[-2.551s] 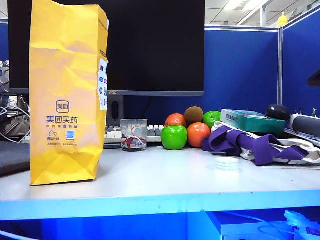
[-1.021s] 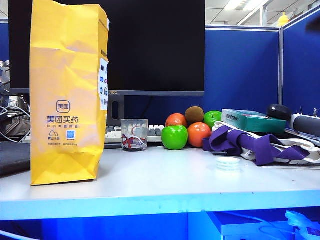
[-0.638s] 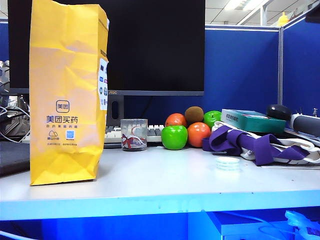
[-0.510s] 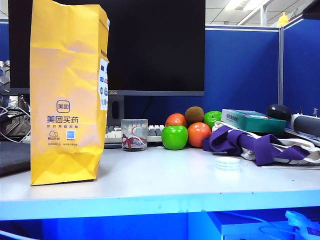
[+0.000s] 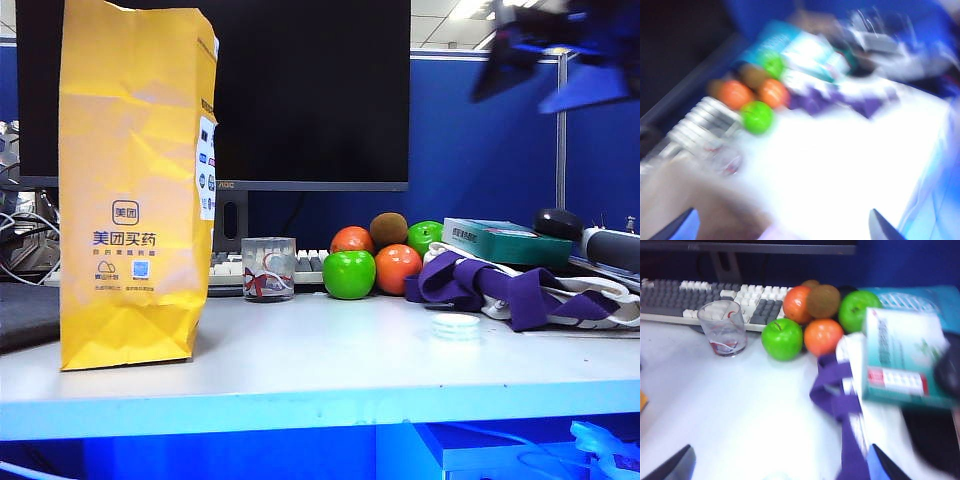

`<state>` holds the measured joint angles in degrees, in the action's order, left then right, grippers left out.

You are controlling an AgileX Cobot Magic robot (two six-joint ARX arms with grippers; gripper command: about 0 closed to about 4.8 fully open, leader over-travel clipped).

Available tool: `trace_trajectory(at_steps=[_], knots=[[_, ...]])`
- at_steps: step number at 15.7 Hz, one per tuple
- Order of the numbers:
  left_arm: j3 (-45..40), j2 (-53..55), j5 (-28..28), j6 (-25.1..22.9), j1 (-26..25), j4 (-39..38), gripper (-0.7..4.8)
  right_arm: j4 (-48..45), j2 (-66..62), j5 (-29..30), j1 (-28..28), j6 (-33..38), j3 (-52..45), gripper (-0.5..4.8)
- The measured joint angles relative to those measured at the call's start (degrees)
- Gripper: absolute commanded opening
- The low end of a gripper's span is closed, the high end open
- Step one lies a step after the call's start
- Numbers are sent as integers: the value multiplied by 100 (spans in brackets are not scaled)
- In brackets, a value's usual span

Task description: Pick up the transparent tape and throw it into the yellow paper bag.

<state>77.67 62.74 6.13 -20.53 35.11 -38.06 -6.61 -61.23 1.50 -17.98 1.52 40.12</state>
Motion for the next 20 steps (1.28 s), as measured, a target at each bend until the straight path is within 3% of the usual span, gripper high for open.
trace_trajectory(at_steps=[2, 6, 12, 20], knots=[[374, 640, -695, -70, 918, -28, 461, 415, -588, 2, 39, -297, 669, 479], [1084, 1456, -632, 164, 1349, -92, 461, 1386, -1676, 59, 46, -612, 1340, 479], [1152, 1836, -354, 107, 1360, -422, 462, 1733, -2905, 573, 46, -608, 1720, 479], [1158, 2396, -116, 105, 1370, -437, 462, 1423, -3733, 765, 39, -608, 1801, 479]])
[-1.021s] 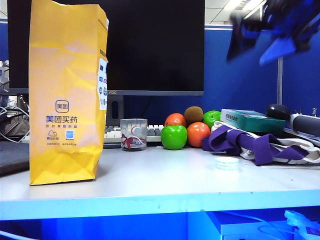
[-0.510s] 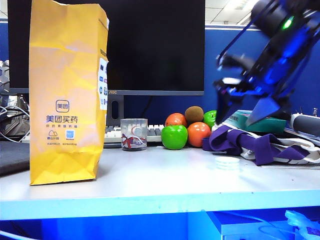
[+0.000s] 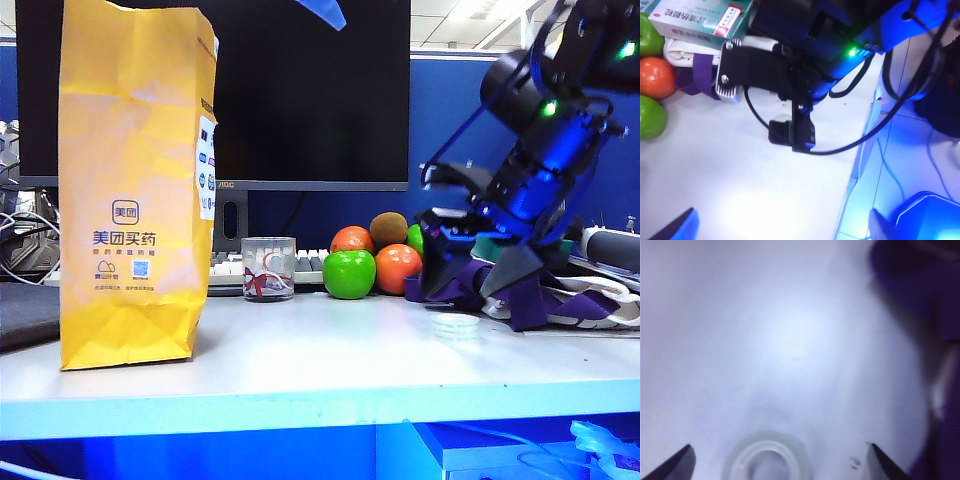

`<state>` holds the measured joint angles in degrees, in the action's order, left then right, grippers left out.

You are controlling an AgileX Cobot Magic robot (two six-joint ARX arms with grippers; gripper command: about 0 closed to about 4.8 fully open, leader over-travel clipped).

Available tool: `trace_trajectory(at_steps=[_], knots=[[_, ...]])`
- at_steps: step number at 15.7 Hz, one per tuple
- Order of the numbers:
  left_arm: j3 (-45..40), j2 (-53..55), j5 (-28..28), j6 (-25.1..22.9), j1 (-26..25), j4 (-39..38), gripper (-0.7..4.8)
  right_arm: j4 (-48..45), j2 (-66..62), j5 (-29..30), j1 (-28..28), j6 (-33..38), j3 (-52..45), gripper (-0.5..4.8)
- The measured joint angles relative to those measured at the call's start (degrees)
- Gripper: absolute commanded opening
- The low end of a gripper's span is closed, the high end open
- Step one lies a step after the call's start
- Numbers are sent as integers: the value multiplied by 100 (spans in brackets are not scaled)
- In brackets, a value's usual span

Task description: Pick up the transparent tape and throw it into the yellow paper bag.

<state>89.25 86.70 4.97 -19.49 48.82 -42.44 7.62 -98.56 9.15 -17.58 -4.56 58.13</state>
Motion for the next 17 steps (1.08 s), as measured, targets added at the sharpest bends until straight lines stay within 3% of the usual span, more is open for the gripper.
trace_trajectory(at_steps=[16, 17], knots=[[0, 17, 7, 7, 4, -2, 462, 234, -354, 221, -55, 17, -4, 479], [0, 17, 7, 7, 4, -2, 462, 216, -369, 221, -55, 15, -2, 419]])
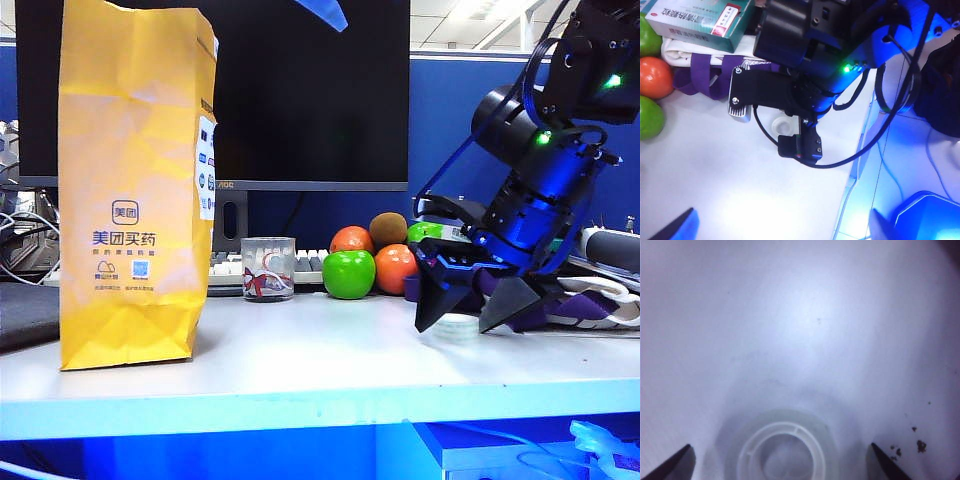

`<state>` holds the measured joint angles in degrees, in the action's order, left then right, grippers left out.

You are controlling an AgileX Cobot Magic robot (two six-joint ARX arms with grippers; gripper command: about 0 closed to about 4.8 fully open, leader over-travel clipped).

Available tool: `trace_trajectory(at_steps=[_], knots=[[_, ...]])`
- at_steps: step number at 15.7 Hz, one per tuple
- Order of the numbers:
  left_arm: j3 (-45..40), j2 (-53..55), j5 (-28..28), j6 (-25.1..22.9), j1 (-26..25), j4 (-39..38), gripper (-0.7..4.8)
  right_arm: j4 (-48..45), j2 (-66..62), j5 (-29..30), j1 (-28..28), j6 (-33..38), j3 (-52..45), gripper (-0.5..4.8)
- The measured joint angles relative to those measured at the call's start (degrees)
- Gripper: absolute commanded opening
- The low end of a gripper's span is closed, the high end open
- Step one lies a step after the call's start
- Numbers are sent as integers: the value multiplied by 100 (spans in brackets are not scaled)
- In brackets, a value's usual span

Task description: Pick up the transparent tape and throw it into the yellow paper bag.

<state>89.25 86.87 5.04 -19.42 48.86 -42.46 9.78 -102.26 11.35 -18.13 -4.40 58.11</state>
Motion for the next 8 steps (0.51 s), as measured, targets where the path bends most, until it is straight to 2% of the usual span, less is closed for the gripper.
trace_trajectory(at_steps=[1, 2, 8], knots=[[0, 2, 0, 0, 0, -2, 462, 4, -2, 0, 0, 0, 2, 280], [0, 0, 0, 0, 0, -2, 462, 7, -2, -4, 0, 9, 2, 207], [0, 2, -4, 83, 0, -66, 462, 42, -7, -101, -2, -7, 15, 196]])
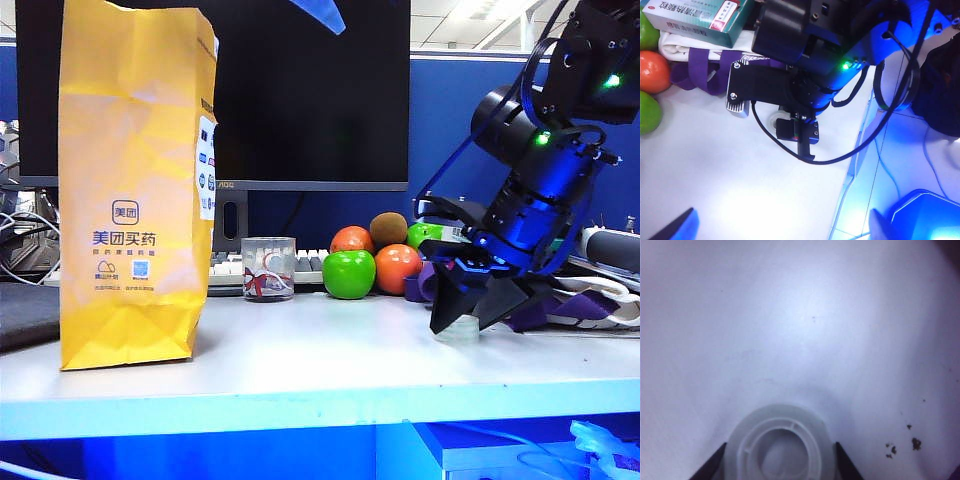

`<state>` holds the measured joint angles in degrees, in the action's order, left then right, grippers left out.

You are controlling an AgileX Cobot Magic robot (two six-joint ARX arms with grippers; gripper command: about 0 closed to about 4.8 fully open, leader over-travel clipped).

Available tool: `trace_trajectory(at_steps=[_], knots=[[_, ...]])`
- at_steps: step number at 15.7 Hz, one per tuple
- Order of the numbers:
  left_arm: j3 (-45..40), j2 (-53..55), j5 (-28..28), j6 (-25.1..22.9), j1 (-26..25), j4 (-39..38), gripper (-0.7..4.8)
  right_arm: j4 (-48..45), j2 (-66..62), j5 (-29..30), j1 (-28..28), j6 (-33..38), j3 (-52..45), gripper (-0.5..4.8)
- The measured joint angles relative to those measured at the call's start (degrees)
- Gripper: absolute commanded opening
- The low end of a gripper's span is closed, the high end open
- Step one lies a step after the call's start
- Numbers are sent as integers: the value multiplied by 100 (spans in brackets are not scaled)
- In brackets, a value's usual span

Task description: Pick up the transparent tape and throw it into the yellow paper bag.

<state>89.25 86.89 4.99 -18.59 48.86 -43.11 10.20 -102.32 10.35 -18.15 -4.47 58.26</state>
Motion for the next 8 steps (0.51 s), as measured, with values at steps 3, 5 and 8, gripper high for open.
trace_trajectory(at_steps=[3, 5, 8], knots=[[256, 22, -404, -15, 0, -201, 462, 376, -90, 11, 4, 2, 531, 197], [743, 22, -1113, -98, 0, -468, 462, 654, -79, 223, 9, -4, 1349, 198], [1311, -133, -2205, -299, -20, -586, 462, 1235, -79, 568, 9, -9, 2511, 198]])
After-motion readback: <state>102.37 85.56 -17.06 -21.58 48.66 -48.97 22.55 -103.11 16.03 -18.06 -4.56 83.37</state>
